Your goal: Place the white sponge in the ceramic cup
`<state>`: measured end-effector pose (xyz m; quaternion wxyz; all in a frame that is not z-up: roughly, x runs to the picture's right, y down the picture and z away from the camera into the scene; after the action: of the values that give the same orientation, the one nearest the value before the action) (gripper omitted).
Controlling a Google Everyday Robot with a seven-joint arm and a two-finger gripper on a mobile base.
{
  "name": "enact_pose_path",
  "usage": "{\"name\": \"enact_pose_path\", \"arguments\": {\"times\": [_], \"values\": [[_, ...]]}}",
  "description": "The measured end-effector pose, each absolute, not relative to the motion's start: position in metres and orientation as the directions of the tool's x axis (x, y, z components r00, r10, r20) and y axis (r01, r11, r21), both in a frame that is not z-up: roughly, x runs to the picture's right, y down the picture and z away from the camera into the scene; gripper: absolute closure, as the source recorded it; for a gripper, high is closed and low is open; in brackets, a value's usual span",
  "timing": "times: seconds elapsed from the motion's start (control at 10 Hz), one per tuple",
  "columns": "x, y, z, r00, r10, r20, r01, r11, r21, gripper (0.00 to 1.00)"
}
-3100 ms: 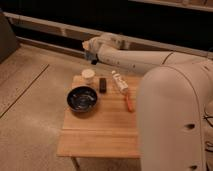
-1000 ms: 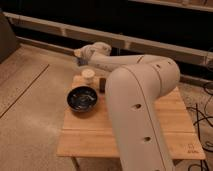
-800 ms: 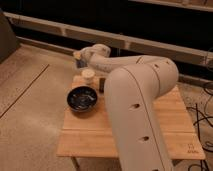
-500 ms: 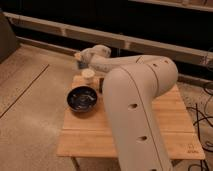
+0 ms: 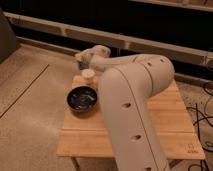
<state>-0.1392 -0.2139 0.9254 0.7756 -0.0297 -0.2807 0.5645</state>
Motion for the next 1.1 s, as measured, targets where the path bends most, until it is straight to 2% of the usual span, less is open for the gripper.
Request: {"name": "enact_pose_path", "arguments": {"times": [0.6, 1.1], "values": [[-0.133, -0.231, 0.936, 0.167, 0.887, 0.431, -0.865, 0.342, -0.368, 1.0], [-0.136, -0.225, 0.935, 0.162, 0.884, 0.439, -0.852, 0.35, -0.39, 1.0]]}}
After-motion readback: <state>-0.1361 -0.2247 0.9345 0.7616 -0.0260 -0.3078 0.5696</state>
